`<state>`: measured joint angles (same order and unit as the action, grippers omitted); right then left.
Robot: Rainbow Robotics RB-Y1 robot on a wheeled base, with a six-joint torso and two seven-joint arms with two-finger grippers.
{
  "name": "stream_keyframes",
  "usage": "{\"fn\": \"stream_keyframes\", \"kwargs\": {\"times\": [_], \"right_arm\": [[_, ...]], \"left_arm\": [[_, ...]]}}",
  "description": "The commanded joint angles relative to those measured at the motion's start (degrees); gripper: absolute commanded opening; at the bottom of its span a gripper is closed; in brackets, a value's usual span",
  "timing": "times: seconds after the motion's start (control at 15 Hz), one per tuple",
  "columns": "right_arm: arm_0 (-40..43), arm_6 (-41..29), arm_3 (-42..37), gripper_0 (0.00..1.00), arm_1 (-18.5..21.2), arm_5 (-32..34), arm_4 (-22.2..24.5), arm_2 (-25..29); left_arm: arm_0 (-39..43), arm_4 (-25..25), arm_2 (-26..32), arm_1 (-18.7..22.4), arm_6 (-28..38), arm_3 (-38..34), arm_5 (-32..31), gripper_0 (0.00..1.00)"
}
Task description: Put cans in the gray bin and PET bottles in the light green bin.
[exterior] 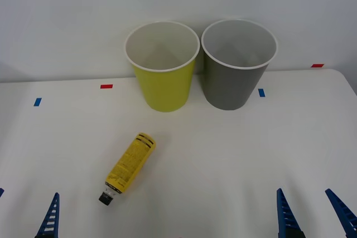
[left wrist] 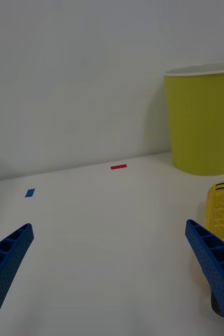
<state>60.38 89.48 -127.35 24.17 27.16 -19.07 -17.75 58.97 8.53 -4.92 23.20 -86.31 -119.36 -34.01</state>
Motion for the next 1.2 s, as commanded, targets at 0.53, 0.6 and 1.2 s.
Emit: {"fn": "stream_keyframes", "kwargs": {"times": [0.53,0.6,1.2], "right_arm": [[0.00,0.00,0.00,1.00,0.00,0.00,0.00,0.00],[0.00,0.00,0.00,1.00,0.00,0.00,0.00,0.00],[0.00,0.00,0.00,1.00,0.00,0.00,0.00,0.00]], "left_arm": [[-0.70,-0.18,-0.26,-0.70,0.18,2.90,0.79,1.00],[-1.41,-0.35,0.09,-0.62,0.26,3.43,0.00,1.00],[-8.70,-2.02,-2.81,10.46,0.35,3.08,9.49,1.00]]}}
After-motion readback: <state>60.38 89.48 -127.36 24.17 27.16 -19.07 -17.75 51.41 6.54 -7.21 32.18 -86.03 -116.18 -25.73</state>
